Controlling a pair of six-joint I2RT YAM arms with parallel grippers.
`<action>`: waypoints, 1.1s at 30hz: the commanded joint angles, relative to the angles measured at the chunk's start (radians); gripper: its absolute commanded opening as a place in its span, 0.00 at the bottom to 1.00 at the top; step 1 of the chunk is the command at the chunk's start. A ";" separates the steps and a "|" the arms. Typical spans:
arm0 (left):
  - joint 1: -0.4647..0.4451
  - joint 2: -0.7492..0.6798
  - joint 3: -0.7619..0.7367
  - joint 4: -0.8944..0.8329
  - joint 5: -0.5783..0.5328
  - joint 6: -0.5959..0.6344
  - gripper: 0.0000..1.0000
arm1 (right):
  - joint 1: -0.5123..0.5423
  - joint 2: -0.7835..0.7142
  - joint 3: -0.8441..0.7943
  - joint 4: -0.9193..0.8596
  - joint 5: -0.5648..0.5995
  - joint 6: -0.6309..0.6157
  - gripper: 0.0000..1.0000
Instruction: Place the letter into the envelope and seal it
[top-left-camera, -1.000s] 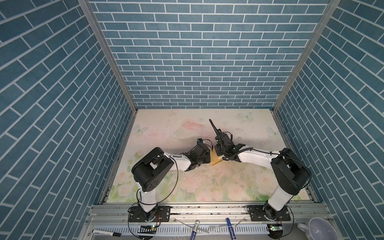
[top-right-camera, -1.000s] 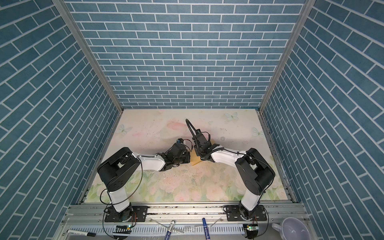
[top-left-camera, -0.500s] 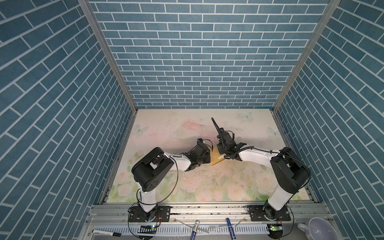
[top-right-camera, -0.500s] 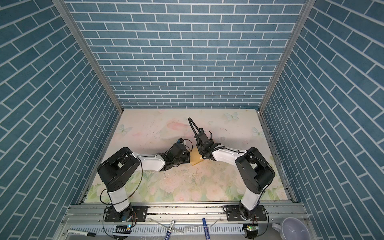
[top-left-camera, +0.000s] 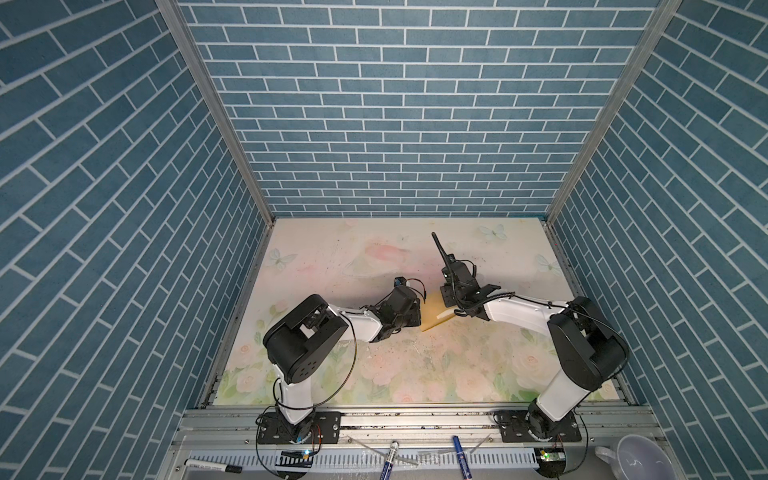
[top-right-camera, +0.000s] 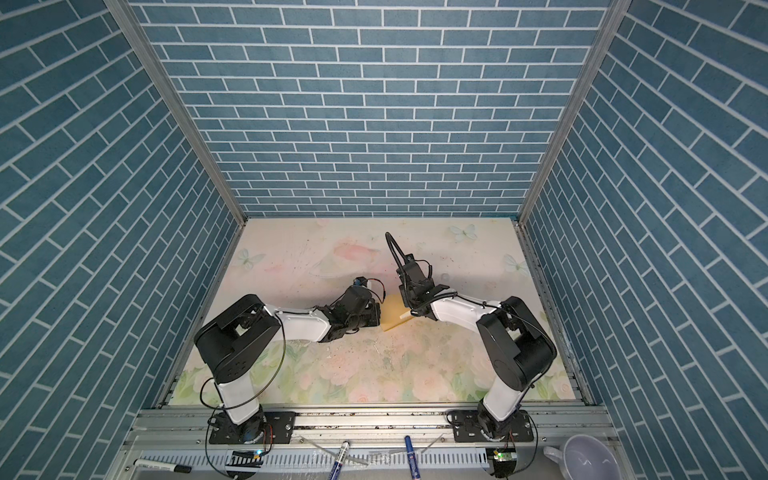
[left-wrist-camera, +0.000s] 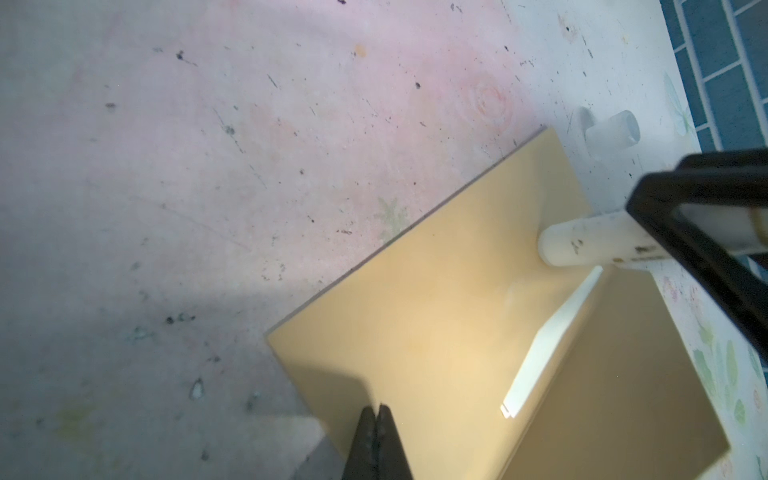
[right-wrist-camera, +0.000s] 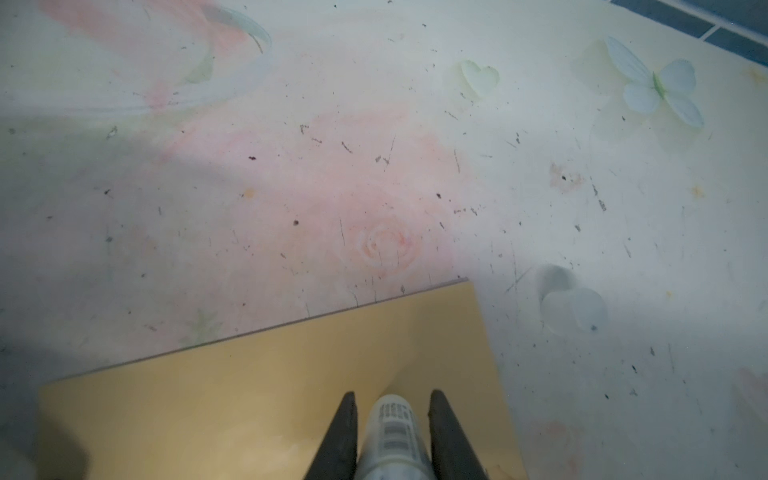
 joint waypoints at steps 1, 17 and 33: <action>0.001 0.064 -0.041 -0.193 -0.020 0.017 0.00 | -0.022 -0.140 -0.042 0.006 -0.077 0.017 0.00; -0.001 0.069 -0.043 -0.169 -0.006 0.011 0.00 | -0.012 -0.180 -0.067 0.061 -0.235 0.065 0.00; -0.001 0.069 -0.046 -0.159 -0.004 0.004 0.00 | 0.121 -0.020 -0.011 0.061 -0.164 0.040 0.00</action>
